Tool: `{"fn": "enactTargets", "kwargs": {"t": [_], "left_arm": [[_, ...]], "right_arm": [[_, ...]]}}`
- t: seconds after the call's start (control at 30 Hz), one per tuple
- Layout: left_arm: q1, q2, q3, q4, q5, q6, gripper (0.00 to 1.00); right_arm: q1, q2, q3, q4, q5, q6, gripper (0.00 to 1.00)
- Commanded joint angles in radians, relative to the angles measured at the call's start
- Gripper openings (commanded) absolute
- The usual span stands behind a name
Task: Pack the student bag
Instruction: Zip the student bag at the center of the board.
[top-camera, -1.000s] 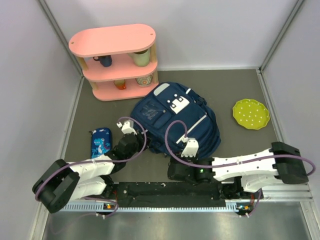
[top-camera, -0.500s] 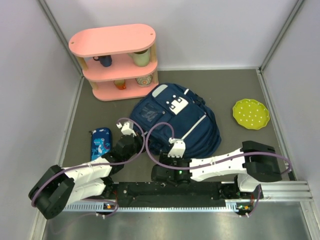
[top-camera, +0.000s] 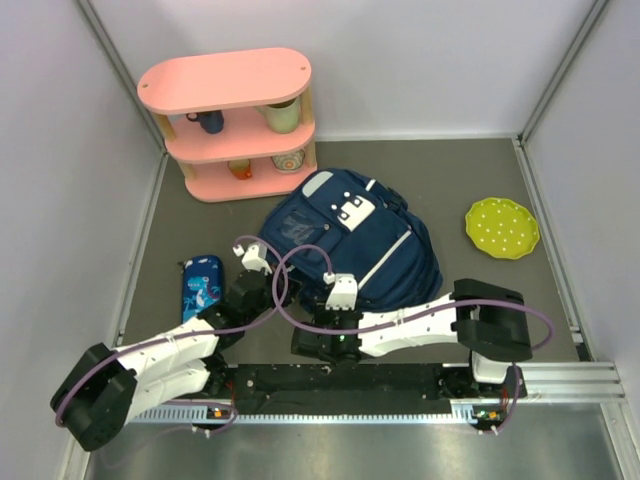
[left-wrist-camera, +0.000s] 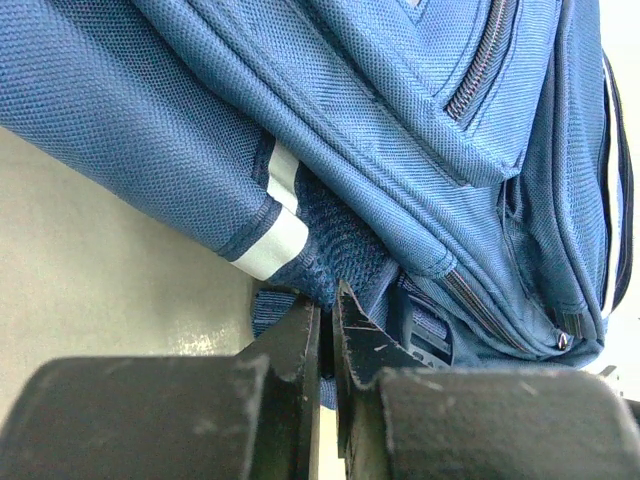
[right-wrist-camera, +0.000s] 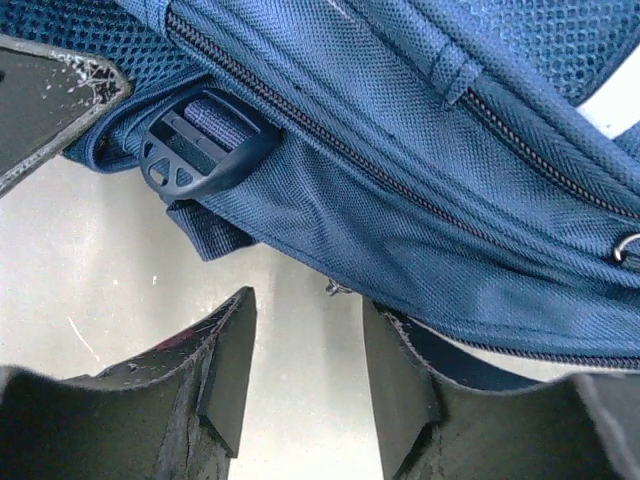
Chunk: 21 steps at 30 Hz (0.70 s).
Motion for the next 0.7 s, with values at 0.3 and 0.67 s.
{"fn": "enactTargets", "kwargs": {"t": [0.3,0.67], "left_arm": [[-0.003,-0.047,0.064,-0.017,0.047,0.05,0.0],[-0.003,-0.047,0.075,-0.019,0.056,0.051,0.0]], "right_arm": [[-0.057,0.053,0.057,-0.047,0.139,-0.035,0.26],[-0.057,0.061,0.064,-0.108,0.143,0.005,0.22]]}}
